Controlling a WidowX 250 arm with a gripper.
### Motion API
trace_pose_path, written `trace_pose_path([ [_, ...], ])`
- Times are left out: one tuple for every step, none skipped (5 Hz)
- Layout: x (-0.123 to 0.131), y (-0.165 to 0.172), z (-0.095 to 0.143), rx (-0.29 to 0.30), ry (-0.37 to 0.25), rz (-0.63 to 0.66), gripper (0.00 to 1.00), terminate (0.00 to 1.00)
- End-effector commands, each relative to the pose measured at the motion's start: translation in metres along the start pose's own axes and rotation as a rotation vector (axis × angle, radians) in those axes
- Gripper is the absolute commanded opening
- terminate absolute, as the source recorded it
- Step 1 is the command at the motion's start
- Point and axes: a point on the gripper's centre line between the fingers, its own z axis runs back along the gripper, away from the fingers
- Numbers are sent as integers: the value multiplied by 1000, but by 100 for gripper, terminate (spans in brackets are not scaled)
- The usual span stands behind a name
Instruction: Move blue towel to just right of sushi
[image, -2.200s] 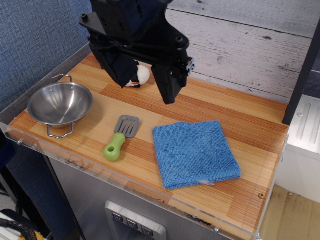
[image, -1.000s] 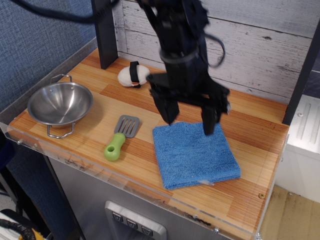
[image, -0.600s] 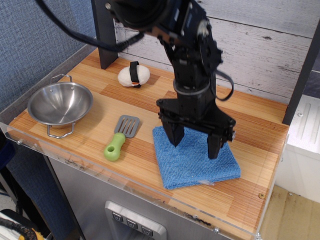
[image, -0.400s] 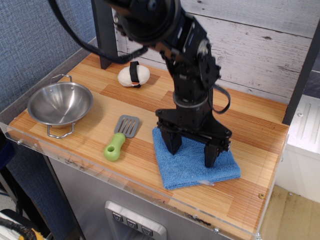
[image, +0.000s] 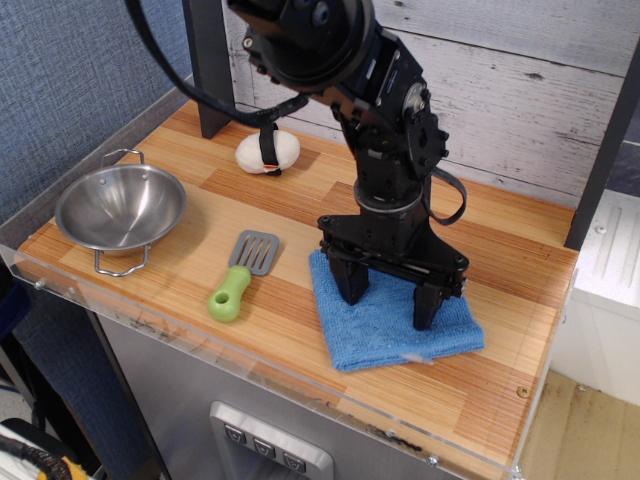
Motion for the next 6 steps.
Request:
trace_pose_path([
  [26, 14, -6, 2, -15, 69, 100, 0],
  [45, 23, -8, 1, -23, 104, 100, 0],
  [66, 38, -8, 1, -34, 146, 100, 0],
  [83, 57, -9, 6, -43, 190, 100, 0],
  [94, 77, -8, 26, -54, 229, 100, 0],
  [98, 95, -2, 34, -57, 269, 100, 0],
])
